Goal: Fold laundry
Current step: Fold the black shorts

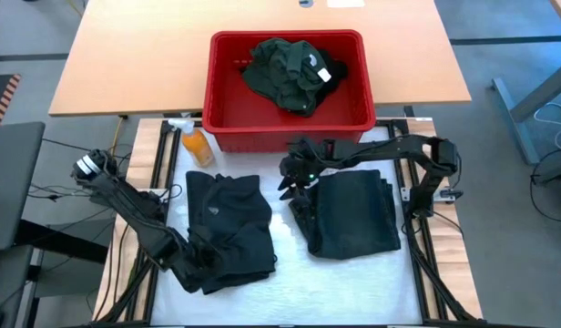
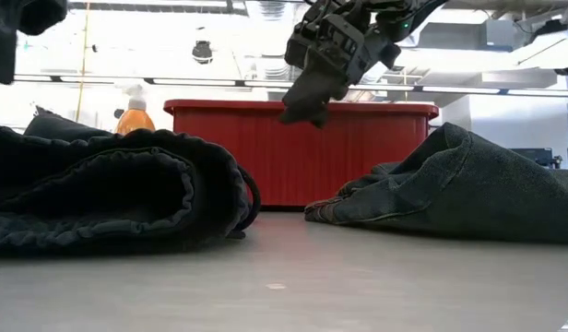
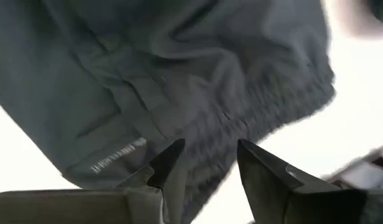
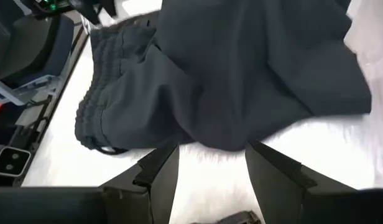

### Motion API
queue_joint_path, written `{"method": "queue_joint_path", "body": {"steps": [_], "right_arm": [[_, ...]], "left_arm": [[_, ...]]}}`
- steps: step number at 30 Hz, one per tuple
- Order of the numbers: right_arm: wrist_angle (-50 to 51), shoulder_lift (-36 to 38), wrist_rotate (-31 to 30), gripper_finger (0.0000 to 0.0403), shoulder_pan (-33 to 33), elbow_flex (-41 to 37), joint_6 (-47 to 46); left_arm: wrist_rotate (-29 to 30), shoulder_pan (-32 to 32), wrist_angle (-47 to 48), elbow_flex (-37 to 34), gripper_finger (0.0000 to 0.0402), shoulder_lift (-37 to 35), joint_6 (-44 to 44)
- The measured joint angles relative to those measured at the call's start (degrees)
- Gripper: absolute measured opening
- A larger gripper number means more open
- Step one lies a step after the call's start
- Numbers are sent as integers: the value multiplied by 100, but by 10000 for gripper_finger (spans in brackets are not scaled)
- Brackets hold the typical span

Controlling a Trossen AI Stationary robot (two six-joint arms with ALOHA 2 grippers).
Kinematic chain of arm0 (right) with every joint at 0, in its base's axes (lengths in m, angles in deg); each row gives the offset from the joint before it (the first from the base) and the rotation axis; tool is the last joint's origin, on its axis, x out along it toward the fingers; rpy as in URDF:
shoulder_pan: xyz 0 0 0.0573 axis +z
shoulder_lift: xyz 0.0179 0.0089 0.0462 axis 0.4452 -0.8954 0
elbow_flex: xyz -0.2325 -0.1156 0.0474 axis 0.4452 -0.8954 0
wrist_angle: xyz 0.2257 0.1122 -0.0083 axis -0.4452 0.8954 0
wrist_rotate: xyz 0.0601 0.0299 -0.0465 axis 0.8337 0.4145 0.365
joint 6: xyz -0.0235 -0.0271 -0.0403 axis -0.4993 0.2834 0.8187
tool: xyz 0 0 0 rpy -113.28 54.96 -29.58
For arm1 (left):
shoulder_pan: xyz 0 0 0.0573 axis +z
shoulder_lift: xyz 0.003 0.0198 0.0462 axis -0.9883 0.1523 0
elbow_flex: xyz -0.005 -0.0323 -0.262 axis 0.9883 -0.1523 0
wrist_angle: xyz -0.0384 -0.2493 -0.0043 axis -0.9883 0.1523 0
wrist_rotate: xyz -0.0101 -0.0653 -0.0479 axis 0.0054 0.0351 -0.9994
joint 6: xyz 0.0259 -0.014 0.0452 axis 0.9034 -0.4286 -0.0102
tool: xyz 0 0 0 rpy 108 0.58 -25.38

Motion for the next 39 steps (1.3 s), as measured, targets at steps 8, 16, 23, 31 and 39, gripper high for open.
{"method": "queue_joint_path", "body": {"steps": [8,16,23,31,39], "right_arm": [[81,11,7,211,12,2,-9],[155,7,-9,211,90,2,-92],[115,4,-74,211,85,2,-131],[-126,2,-175,211,100,2,-315],[-131,2,-179,211,164,2,-400]], "left_arm": [[-304,8,-4,-20,209,312,-173],[-654,53,13,-20,252,813,-208],[-132,142,-249,-20,250,1063,-219],[408,241,-308,-69,218,1063,-153],[658,323,-1271,-535,156,1063,-212]]}}
